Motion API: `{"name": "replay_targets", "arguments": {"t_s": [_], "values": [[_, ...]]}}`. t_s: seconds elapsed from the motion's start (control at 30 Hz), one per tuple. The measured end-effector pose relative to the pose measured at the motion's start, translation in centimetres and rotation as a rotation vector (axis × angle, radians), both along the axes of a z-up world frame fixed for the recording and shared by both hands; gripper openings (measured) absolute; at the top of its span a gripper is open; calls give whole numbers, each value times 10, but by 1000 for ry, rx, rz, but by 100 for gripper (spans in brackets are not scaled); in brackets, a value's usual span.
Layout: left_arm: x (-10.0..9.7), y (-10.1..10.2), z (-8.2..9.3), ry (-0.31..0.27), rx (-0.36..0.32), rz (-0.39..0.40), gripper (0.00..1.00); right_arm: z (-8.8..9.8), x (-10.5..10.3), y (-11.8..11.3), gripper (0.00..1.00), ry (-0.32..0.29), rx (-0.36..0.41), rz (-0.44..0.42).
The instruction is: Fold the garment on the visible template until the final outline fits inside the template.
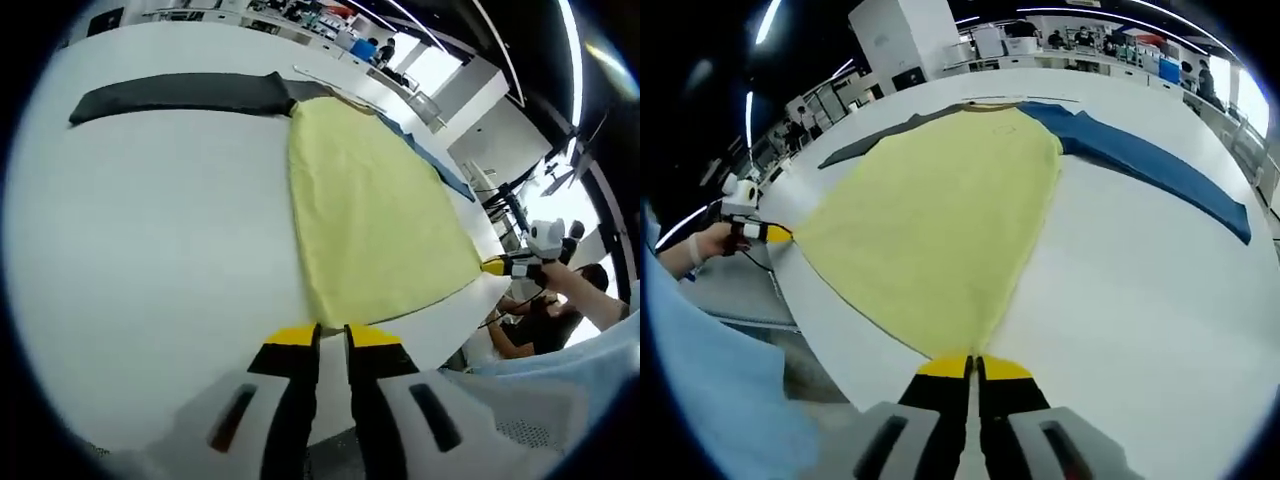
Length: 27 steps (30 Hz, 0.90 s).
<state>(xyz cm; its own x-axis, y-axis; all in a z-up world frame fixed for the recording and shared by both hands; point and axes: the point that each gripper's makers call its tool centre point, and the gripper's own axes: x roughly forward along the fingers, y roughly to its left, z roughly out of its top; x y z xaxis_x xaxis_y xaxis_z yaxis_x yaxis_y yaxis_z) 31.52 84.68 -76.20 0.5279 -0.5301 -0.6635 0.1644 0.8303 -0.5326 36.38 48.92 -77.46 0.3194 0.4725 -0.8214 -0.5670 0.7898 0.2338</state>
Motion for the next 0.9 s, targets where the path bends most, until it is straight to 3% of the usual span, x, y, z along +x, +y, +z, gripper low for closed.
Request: {"name": "replay_targets", "arguments": {"t_s": [0.07, 0.13, 0.2, 0.27, 0.37, 0.4, 0.47, 0.53, 0.67, 0.73, 0.9], "values": [[1, 1, 6, -31, -15, -21, 20, 1, -2, 2, 1, -18, -9, -4], [5, 2, 18, -101, -27, -36, 26, 5, 1, 5, 15, -43, 6, -41], [10, 4, 31, -175, -41, -50, 33, 12, 11, 10, 53, -94, 53, -137], [14, 8, 39, -221, -35, -60, 50, 19, 16, 9, 76, -130, 47, -170], [23, 12, 56, -334, -40, -83, 85, 38, 23, 13, 81, -208, 50, -162], [25, 16, 58, -339, -22, -77, 95, 42, 26, 13, 86, -222, 51, -174], [27, 20, 66, -377, -26, -108, 97, 57, 36, 14, 100, -284, 66, -213], [28, 25, 68, -374, -29, -104, 99, 66, 39, 12, 99, -302, 62, -232], [35, 34, 73, -422, -32, -116, 99, 75, 44, 8, 100, -342, 18, -242], [36, 36, 78, -459, -7, -137, 99, 80, 43, 6, 100, -350, -4, -252], [40, 41, 83, -481, 30, -164, 99, 91, 45, 1, 100, -380, 1, -291]]}}
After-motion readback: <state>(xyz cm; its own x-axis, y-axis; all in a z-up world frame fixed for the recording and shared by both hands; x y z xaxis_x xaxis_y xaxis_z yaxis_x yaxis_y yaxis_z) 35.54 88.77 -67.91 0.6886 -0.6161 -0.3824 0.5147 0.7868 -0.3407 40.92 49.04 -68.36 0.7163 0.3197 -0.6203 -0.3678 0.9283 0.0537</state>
